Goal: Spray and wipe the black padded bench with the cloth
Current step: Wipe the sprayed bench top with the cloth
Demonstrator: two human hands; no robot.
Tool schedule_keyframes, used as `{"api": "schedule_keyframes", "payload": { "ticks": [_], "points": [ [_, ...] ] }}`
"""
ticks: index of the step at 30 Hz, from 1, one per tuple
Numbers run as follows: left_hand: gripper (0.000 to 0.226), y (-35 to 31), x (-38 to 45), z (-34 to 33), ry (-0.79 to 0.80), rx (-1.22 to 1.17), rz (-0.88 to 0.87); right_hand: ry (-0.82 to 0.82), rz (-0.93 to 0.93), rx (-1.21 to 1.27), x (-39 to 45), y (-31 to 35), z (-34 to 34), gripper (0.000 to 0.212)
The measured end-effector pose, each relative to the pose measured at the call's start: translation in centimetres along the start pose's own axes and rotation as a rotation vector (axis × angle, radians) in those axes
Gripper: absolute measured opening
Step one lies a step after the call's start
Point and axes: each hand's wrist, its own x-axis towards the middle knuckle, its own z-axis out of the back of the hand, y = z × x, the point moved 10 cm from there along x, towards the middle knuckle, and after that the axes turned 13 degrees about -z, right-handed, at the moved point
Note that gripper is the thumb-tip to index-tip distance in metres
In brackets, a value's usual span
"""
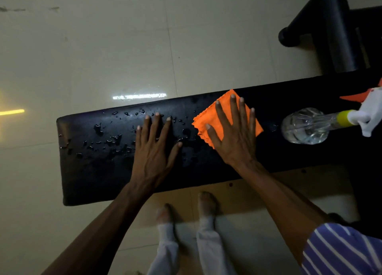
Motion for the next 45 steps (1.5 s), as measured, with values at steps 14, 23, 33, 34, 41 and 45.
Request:
{"api": "schedule_keyframes", "payload": {
  "ticks": [14,23,33,34,41,45],
  "points": [
    [0.074,0.7,-0.9,0.3,-0.039,0.036,-0.007,-0.056,-0.028,0.085,-0.7,5.7,-0.2,0.060],
    [0.077,5.5,-3.1,1.7,-0.026,0.058,0.014,-0.066,-0.321,0.128,3.7,5.4,0.6,0.059],
    [0.079,9.3,-6.7,2.9,-0.020,0.071,0.029,0.079,0.175,-0.012,-0.4,8.1,-0.6,0.059],
    [0.080,9.8,-7.0,3.0,-0.026,0.073,0.039,0.068,0.119,0.009,1.1,8.0,-0.3,0.058],
    [0.080,12.1,-8.0,3.8,-0.048,0.094,0.028,0.009,-0.019,0.115,-1.0,17.4,-1.2,0.058],
    [0.079,12.9,-8.3,4.4,-0.057,0.108,0.052,0.074,0.244,0.039,-3.9,17.4,-2.3,0.059]
  ]
}}
